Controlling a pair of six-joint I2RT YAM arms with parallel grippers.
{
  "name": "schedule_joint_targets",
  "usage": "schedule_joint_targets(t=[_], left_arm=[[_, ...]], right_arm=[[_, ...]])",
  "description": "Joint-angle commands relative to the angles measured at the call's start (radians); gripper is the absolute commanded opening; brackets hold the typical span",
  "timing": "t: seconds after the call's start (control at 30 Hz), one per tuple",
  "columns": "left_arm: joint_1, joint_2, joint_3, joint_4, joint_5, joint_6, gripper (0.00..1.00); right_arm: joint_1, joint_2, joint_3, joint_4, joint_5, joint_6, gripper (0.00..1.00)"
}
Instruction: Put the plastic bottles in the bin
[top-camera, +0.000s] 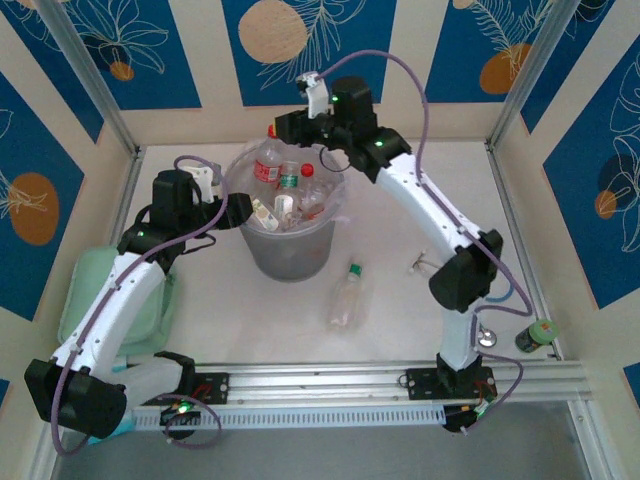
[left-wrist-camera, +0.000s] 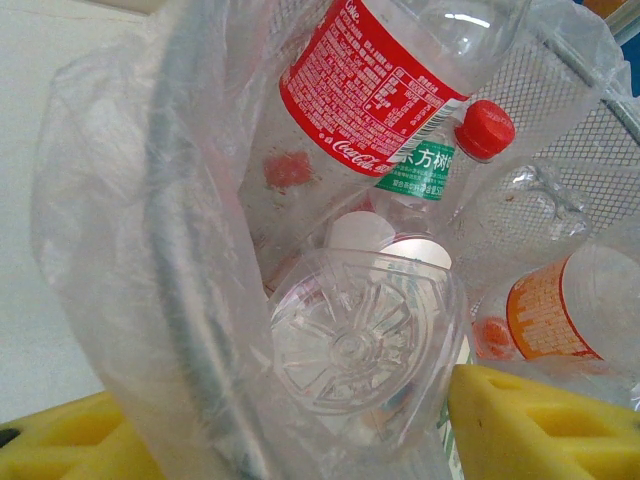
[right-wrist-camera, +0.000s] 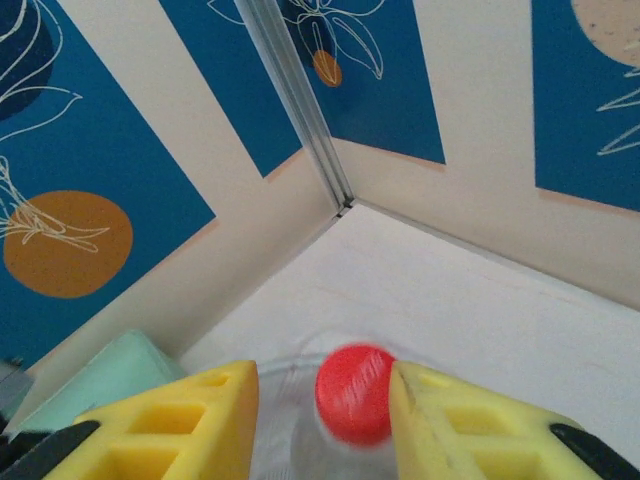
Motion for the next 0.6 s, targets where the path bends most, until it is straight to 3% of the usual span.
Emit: schedule_joint_targets(t=[0.0, 0.1, 0.17, 0.3, 0.57], left_arm=[[-0.007, -0.008, 0.017, 0.004, 0.006, -0.002, 0.65], [-0.007, -0.008, 0.017, 0.006, 0.01, -0.004, 0.65], [-0.007, -0.01, 0.017, 0.007, 0.006, -0.004, 0.65], [-0.007, -0.01, 0.024, 0.009, 0.009, -0.009, 0.65], [-0.007, -0.008, 0.029, 0.009, 0.004, -0.01, 0.66]], right_arm=[[0.03, 0.096, 0.11, 0.056, 0.055, -0.061, 0.35], [0.042, 0.189, 0.276, -0.118, 0.06, -0.104, 0.28], [0.051, 0.195, 0.271, -0.161, 0.067, -0.125, 0.23], [0.068, 0.124, 0.075, -0.119, 0.08, -0.134, 0.1], [0.029, 0.016, -0.177, -0.113, 0.07, 0.033, 0.05]])
